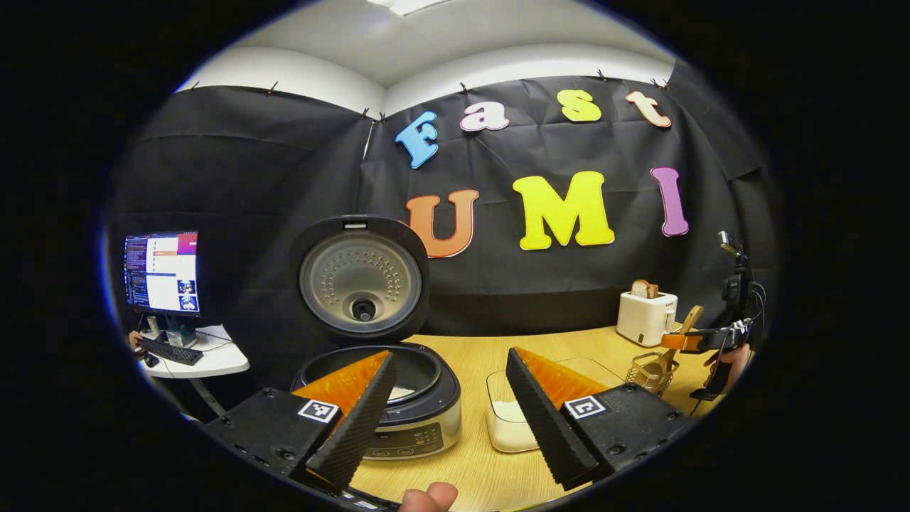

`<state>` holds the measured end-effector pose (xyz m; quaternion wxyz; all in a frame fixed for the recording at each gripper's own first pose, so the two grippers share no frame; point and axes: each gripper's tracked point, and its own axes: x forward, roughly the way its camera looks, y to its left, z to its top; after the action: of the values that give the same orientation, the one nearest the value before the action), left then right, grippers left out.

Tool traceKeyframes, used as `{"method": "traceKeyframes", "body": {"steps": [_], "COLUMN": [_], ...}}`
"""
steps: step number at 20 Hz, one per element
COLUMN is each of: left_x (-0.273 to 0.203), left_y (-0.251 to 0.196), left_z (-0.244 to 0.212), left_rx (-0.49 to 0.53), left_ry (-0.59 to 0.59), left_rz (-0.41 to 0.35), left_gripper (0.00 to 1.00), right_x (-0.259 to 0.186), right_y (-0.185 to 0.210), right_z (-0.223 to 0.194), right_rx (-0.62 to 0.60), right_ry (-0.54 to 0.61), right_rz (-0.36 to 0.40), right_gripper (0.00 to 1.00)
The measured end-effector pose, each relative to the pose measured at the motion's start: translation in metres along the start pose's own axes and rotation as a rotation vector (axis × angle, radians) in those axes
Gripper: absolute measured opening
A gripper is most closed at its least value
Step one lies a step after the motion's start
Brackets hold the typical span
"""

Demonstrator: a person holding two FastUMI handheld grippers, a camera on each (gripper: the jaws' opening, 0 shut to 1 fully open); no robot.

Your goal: Close the left gripper, press the button to open the rice cooker; take a wooden spoon from the chopstick holder with the right hand, scoop a spoonful of rice and pour it into the rice cooker, then put the wooden spoon back into the chopstick holder.

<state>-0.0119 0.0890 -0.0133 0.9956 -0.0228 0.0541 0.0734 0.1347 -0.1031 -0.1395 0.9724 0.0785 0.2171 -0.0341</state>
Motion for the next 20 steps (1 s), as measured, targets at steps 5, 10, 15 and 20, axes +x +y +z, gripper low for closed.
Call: {"method": "traceKeyframes", "body": {"steps": [5, 10, 15, 20], "left_x": [0.001, 0.001, -0.002, -0.008], "left_y": [0.007, 0.018, 0.035, 0.045], "left_z": [-0.004, -0.006, -0.004, 0.005], "left_rx": [-0.011, -0.038, -0.046, -0.059], "left_ry": [0.018, 0.026, 0.026, 0.007], "left_rz": [0.01, 0.016, 0.034, 0.038], "left_gripper": [0.99, 0.99, 0.99, 0.99], "right_x": [-0.004, -0.019, -0.03, -0.034], "right_y": [0.01, 0.023, 0.052, 0.129], "right_z": [0.009, 0.041, 0.079, 0.109], "right_rx": [-0.027, -0.049, -0.084, -0.149], "right_ry": [-0.016, -0.056, -0.122, -0.164], "right_rz": [0.006, 0.013, 0.037, 0.148], "right_gripper": [0.0, 0.0, 0.0, 0.0]}}
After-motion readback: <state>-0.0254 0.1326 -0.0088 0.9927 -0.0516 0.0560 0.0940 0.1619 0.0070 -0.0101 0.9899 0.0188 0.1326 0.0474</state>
